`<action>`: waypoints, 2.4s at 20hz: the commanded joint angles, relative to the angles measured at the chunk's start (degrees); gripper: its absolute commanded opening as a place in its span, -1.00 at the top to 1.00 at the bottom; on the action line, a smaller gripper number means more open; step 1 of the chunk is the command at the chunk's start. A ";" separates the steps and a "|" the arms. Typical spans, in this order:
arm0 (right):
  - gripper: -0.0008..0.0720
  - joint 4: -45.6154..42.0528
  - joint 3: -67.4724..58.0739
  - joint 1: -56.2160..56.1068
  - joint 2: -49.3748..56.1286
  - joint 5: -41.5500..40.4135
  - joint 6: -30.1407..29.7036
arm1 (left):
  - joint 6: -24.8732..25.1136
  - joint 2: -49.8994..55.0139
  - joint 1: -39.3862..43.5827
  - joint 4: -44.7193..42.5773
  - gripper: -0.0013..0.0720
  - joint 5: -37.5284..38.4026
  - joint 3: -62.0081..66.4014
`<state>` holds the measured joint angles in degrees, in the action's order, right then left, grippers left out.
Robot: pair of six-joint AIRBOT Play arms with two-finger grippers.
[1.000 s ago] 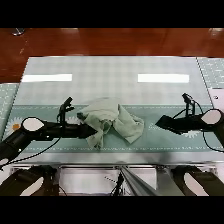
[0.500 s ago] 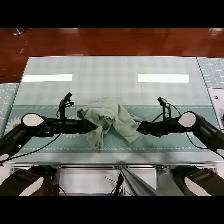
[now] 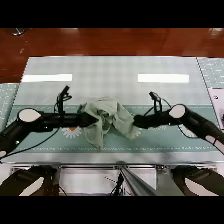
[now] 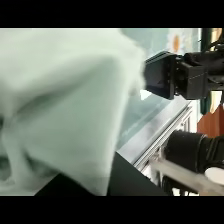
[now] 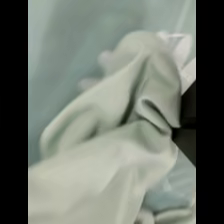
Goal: Fold the shirts.
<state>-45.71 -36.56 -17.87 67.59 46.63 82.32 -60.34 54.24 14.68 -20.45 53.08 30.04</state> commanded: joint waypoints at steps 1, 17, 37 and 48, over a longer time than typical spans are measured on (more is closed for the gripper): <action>0.93 -3.54 -16.63 3.93 0.61 9.88 -2.43 | 0.70 -0.02 -4.09 0.59 0.89 2.80 13.09; 0.93 -43.60 -74.31 6.27 -28.41 37.75 9.01 | -21.42 -12.44 -27.39 -38.45 0.89 31.12 84.08; 0.93 -57.40 -27.19 7.43 -17.49 19.17 19.12 | -14.84 -5.40 -14.64 -16.55 0.89 -4.09 5.11; 0.93 -20.24 -42.18 25.44 17.73 9.70 7.91 | -9.75 35.54 -13.60 -9.09 0.89 -5.38 39.56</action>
<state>-78.26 -75.96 5.41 79.15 60.51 93.30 -71.42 79.92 0.95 -30.37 44.91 60.36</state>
